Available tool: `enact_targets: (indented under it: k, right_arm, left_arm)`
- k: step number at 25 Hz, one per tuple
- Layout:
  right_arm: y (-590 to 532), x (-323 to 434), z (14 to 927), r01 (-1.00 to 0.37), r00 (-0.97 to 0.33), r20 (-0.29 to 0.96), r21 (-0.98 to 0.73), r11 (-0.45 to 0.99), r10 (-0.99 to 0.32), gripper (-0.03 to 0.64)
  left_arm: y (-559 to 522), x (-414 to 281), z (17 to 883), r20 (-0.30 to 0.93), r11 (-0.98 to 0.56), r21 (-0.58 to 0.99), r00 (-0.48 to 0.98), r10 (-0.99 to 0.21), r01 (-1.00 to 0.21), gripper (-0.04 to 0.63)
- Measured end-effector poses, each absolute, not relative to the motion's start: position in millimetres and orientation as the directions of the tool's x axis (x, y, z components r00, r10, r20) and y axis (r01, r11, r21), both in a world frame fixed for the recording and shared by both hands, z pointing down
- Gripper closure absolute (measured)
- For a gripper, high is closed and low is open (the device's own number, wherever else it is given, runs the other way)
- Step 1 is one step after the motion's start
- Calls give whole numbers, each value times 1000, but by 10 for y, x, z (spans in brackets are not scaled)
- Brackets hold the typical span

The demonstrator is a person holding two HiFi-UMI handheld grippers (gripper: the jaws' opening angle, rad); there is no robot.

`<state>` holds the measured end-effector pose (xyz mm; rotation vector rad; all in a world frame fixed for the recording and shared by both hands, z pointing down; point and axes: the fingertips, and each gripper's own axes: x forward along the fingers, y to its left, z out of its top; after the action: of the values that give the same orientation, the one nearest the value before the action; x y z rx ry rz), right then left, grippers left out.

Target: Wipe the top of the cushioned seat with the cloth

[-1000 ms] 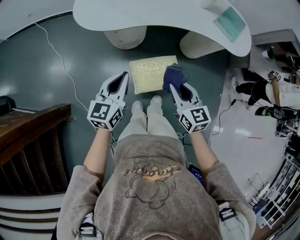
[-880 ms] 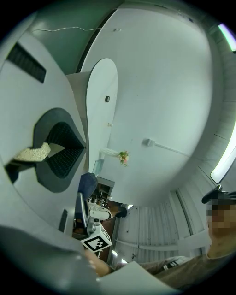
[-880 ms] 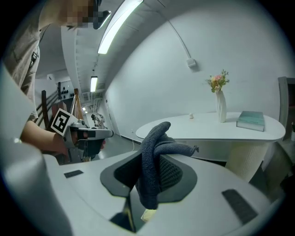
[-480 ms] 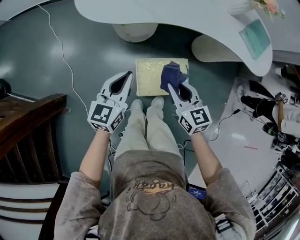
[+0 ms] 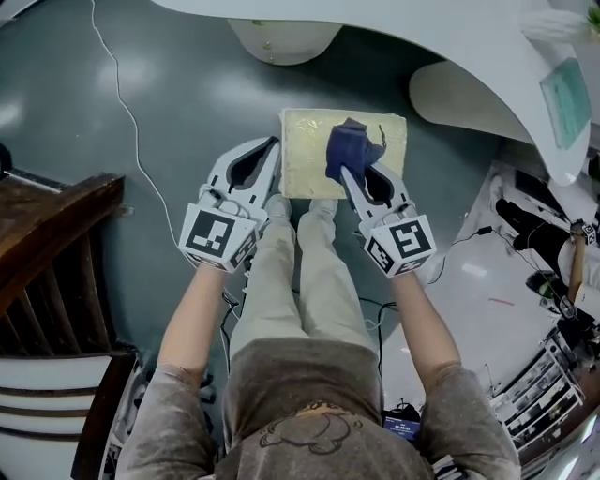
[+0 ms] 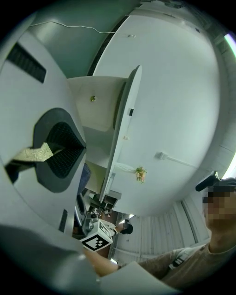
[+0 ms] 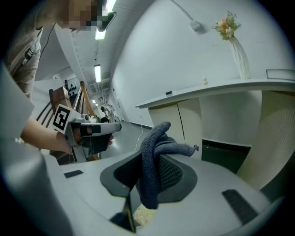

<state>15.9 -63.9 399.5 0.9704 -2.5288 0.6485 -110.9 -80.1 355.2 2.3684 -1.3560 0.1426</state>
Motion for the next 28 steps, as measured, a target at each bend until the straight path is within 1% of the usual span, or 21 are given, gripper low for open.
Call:
enact_targets:
  k: [8,13,18,22,28]
  right_arm:
    - [-774,-96,4534,-656,-732,488,-313,687,-476,517]
    - [-870,-301,4808,-640,-739,507,-321,698,-445,517]
    - [-894,-572,5112,-603,-749,540,-317,732,-382,517]
    - [-949,-704,5392,-592,-739,578,-313,743,-346,517]
    - [-1036,-720,5822,-611,-696,644,-300,732,-317,517]
  left_arm:
    - [-861,-1111,3996,305,-412,315,503,-809,-855,578]
    - [-823,-1138,4134,322,-395,321,492,-809,-861,578]
    - [-818,-1220,4213,334,-372,324,472,-816,-870,578]
    - [-829,-1256,4258,338,-358,321,460,-821,-877,578]
    - [-812,-1305,4342,358,-337,322,443,-822,-885,578]
